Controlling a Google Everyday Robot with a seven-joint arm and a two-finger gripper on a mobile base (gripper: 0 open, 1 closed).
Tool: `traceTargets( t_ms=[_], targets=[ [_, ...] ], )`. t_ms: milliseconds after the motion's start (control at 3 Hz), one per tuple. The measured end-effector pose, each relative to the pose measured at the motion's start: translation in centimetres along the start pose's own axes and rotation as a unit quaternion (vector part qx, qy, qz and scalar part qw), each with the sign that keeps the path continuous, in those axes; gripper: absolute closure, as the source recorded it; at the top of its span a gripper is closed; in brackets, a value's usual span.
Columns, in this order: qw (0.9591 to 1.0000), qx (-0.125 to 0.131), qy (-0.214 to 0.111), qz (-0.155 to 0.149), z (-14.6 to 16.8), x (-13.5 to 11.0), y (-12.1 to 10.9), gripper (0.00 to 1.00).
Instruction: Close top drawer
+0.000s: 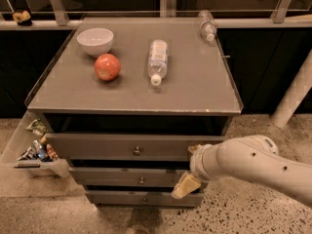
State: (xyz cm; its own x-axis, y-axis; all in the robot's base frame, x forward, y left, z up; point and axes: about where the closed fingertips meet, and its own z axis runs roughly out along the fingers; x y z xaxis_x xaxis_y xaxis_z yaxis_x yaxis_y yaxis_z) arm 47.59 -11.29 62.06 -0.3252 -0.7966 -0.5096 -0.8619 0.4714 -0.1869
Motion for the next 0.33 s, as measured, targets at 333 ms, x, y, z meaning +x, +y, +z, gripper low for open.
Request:
traceTargets(
  t_ms=[333],
  targets=[
    [1.0, 0.0, 0.0, 0.0, 0.0, 0.0, 0.0, 0.0]
  ],
)
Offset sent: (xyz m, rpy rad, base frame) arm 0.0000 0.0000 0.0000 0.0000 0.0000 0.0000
